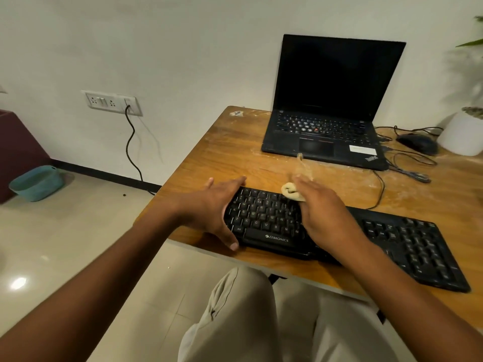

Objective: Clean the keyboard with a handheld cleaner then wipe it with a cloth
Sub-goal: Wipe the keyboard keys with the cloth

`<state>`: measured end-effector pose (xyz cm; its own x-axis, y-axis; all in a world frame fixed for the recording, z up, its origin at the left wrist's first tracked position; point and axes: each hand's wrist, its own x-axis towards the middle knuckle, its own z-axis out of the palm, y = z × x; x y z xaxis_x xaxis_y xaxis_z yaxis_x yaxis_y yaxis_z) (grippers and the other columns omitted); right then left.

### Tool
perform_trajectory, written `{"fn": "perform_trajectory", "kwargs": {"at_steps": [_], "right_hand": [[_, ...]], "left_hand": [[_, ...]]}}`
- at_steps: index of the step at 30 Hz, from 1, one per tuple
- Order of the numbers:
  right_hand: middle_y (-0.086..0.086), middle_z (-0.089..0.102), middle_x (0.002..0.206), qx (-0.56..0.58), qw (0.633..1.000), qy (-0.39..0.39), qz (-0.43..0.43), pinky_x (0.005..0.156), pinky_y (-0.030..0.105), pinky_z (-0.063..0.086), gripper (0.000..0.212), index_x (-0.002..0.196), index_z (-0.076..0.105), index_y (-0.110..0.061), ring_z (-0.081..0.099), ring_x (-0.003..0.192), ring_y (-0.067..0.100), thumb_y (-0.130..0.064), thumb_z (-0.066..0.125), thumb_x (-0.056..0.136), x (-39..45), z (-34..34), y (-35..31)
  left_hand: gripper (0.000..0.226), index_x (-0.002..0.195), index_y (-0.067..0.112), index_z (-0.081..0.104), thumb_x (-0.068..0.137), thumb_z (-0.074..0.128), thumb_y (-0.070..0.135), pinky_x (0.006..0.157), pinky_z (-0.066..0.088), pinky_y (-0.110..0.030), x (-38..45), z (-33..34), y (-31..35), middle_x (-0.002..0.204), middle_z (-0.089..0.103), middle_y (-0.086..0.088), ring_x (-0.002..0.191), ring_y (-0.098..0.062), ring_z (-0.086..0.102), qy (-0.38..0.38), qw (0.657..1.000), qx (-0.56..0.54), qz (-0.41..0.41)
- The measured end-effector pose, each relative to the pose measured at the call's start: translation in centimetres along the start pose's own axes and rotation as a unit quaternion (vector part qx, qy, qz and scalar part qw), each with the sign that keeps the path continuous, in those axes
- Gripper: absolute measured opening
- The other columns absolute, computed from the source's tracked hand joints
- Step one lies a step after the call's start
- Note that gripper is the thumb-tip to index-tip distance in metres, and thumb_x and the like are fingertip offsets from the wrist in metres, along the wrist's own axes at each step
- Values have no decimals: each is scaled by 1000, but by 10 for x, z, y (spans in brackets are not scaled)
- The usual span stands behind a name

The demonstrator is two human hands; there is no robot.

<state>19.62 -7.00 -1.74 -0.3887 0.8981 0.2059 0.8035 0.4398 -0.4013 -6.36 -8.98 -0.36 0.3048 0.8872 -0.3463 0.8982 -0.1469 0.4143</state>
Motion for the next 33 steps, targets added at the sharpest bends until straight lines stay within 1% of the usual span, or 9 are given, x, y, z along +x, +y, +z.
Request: {"fn": "perform_trajectory", "kwargs": {"at_steps": [2,6,9,11,14,21,26,31,33], "right_hand": [[6,43,157,-26,1000,-9,-9,123,39,27,50,152,40,-14,36,146,22,-6,47,103,4,17,-18],[5,32,164,-53,997,-19,-51,121,34,5,58,156,32,-15,17,155,22,-5,49,101,-1,34,-35],[0,27,166,-57,995,-58,-57,122,34,4,65,158,29,-19,8,156,18,1,44,99,-16,18,-16],[-2,21,167,-68,995,-76,-20,124,37,10,68,159,28,-22,2,157,16,5,41,98,-13,7,0],[5,26,166,-62,997,-55,-11,123,39,17,62,154,36,-17,10,156,23,6,41,96,3,13,-15],[-1,16,169,-17,990,-81,-115,117,23,-4,61,159,28,-20,-4,154,9,-1,41,102,-29,26,-38],[-1,33,163,-47,996,-70,-32,120,39,28,64,154,38,-21,3,156,13,8,40,97,-19,6,-2],[5,29,165,8,995,-57,-80,124,47,26,67,155,37,-18,17,155,19,9,48,95,8,28,-26],[1,25,166,8,990,-90,-108,126,39,19,66,156,37,-18,11,155,13,7,45,96,-7,26,-24]], "left_hand": [[147,160,34,-16,62,92,52,122,-19,-47,5,1,1,171,4,6,156,-24,-10,-2,1000,0,-2],[149,159,38,-16,59,94,54,121,-18,-50,8,0,-2,170,6,8,155,-28,-13,-6,1000,-5,-13],[148,160,35,-15,62,94,45,117,-13,-42,7,-1,2,170,5,8,155,-26,-8,-13,1000,-23,-16],[150,160,37,-13,58,97,43,125,3,-48,8,-1,1,169,7,9,156,-25,4,-16,999,-41,-13],[152,160,38,-12,56,99,39,124,22,-40,8,0,-1,168,9,8,152,-19,17,-17,998,-61,-14],[153,160,38,-12,55,99,42,123,26,-40,9,1,-2,168,11,7,152,-20,19,-12,998,-58,-7],[152,161,37,-12,57,99,36,124,23,-39,8,0,0,169,9,6,152,-20,18,-14,998,-64,-8],[154,160,38,-13,55,99,40,123,25,-40,8,0,0,169,9,5,152,-21,19,-12,998,-51,-19],[155,160,39,-13,54,99,41,123,25,-38,9,0,-1,169,9,6,152,-20,18,-12,999,-48,-19]]}}
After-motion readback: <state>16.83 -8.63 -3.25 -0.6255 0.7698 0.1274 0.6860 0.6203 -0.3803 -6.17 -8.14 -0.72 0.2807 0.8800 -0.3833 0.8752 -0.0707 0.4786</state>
